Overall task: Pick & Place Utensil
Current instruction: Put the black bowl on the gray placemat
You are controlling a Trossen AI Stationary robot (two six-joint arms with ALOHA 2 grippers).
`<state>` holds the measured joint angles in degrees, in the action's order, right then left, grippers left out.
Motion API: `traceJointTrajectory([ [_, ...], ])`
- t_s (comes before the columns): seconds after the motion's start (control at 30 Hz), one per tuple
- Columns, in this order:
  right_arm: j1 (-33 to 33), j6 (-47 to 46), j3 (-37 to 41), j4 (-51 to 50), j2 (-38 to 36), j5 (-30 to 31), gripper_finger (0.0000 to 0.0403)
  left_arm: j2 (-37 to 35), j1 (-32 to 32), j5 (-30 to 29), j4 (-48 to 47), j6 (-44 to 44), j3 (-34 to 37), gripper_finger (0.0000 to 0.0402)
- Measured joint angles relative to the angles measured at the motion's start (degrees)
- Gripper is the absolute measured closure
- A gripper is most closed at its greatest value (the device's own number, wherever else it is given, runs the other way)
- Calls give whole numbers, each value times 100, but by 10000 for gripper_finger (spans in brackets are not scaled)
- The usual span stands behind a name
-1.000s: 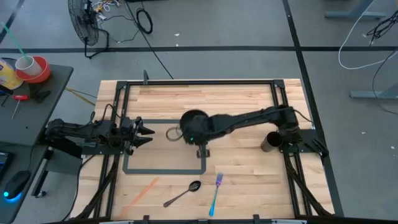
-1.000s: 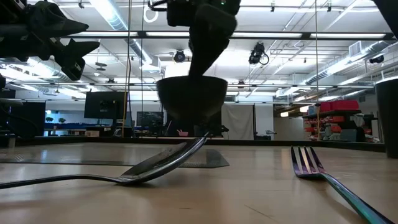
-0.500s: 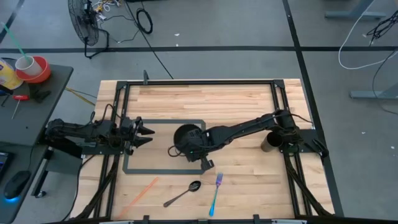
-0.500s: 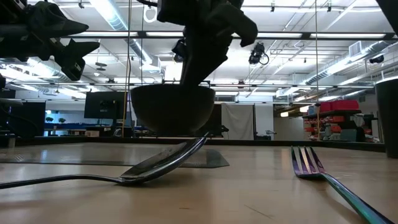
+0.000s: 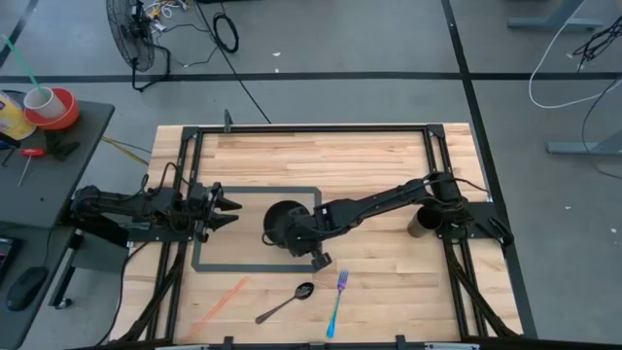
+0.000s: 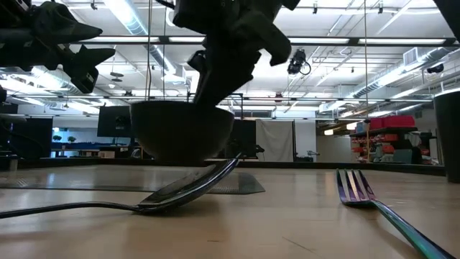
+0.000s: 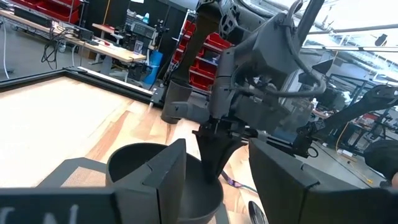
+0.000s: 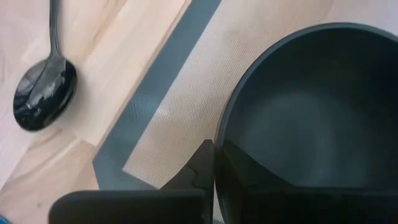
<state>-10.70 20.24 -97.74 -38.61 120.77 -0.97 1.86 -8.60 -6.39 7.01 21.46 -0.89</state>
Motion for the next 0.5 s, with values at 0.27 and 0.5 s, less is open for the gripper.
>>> traceJointTrajectory([
  [0.27,0,62,9,-36,2,2,377,-2,0,31,45,110,0,220],
  [0.5,-2,149,9,-48,2,2,347,1,-1,107,46,345,0,220],
])
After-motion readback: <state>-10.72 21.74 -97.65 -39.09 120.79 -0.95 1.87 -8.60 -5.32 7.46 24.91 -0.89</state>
